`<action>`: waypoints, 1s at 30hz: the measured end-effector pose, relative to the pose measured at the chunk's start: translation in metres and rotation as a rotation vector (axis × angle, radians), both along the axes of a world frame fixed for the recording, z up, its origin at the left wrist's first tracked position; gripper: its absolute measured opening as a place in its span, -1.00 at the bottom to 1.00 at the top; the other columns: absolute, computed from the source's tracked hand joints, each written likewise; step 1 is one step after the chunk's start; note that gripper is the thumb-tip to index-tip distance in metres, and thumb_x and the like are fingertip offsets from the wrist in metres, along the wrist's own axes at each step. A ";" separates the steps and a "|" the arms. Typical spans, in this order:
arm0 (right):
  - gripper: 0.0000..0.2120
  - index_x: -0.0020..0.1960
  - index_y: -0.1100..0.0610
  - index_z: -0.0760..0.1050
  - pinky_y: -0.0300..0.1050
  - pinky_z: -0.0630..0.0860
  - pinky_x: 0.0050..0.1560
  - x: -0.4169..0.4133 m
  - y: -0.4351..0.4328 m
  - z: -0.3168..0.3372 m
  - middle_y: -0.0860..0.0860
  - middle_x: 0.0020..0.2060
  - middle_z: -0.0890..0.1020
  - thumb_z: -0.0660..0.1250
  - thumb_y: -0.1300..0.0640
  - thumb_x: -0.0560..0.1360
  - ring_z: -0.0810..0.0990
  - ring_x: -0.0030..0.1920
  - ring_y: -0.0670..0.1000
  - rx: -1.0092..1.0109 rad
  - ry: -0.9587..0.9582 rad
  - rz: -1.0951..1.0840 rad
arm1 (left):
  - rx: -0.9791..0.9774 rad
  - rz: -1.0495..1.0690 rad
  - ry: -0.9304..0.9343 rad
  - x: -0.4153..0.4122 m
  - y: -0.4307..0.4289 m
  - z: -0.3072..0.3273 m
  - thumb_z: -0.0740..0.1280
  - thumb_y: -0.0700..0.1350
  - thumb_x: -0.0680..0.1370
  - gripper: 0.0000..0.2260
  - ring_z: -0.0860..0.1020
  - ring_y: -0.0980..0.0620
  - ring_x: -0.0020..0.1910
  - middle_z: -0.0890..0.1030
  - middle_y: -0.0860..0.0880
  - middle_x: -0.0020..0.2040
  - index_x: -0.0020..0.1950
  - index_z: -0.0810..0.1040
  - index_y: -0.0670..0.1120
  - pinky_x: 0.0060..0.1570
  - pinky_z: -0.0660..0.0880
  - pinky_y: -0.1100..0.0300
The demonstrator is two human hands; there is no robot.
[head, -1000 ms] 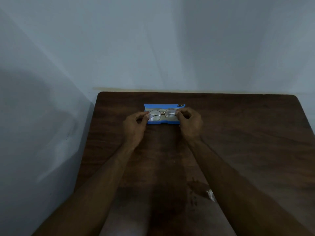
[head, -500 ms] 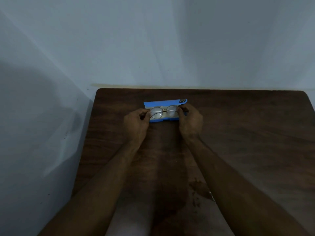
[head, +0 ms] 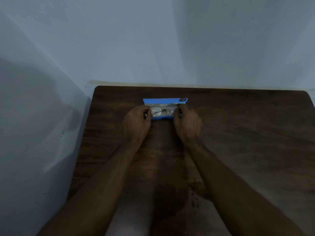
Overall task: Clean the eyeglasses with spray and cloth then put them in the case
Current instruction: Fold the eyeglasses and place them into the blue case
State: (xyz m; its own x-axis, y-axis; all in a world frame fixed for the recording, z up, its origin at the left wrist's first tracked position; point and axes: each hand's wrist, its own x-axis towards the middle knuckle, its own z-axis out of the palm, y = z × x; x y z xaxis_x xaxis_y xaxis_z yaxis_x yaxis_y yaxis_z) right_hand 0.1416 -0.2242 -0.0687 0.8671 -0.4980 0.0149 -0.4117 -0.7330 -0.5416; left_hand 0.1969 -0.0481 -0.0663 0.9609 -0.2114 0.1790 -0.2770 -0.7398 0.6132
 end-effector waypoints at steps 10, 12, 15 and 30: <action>-0.60 0.50 0.02 0.43 0.08 0.57 0.02 -0.006 0.003 0.003 0.13 0.25 0.63 0.21 -0.02 0.69 0.65 0.13 0.21 -0.095 0.089 0.075 | 0.040 -0.166 -0.002 0.005 0.004 -0.002 0.48 -0.22 0.54 -0.68 0.63 -0.06 0.05 0.64 -0.11 0.18 0.29 0.64 -0.16 0.09 0.58 0.12; -0.62 0.50 0.02 0.43 0.09 0.59 -0.01 -0.008 0.003 0.003 0.13 0.26 0.62 0.18 -0.02 0.71 0.66 0.11 0.21 -0.121 0.091 0.095 | 0.027 -0.145 0.016 0.007 0.002 -0.004 0.47 -0.24 0.55 -0.71 0.63 -0.06 0.08 0.63 -0.11 0.20 0.27 0.64 -0.17 0.13 0.61 0.08; -0.62 0.52 0.02 0.40 0.08 0.59 -0.02 -0.009 0.002 0.003 0.13 0.32 0.59 0.13 -0.02 0.74 0.66 0.11 0.20 -0.134 0.106 0.130 | 0.021 -0.116 0.039 0.008 0.000 -0.007 0.47 -0.24 0.55 -0.78 0.62 -0.04 0.15 0.62 -0.10 0.22 0.20 0.65 -0.15 0.16 0.58 0.13; -0.63 0.50 0.05 0.41 0.10 0.60 -0.02 -0.014 0.001 0.003 0.16 0.41 0.50 0.17 0.00 0.73 0.64 0.15 0.22 -0.161 0.086 0.159 | 0.017 0.011 0.093 0.019 -0.001 -0.001 0.52 -0.06 0.54 -0.83 0.59 0.14 -0.08 0.63 0.11 -0.07 0.08 0.61 0.03 -0.15 0.50 0.28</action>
State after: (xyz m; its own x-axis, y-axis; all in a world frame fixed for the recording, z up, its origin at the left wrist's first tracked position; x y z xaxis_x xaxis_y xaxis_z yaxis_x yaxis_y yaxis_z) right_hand 0.1276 -0.2234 -0.0660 0.9357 -0.3527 0.0058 -0.3241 -0.8662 -0.3802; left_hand 0.2160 -0.0494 -0.0674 0.9755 -0.2027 0.0849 -0.2108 -0.7532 0.6231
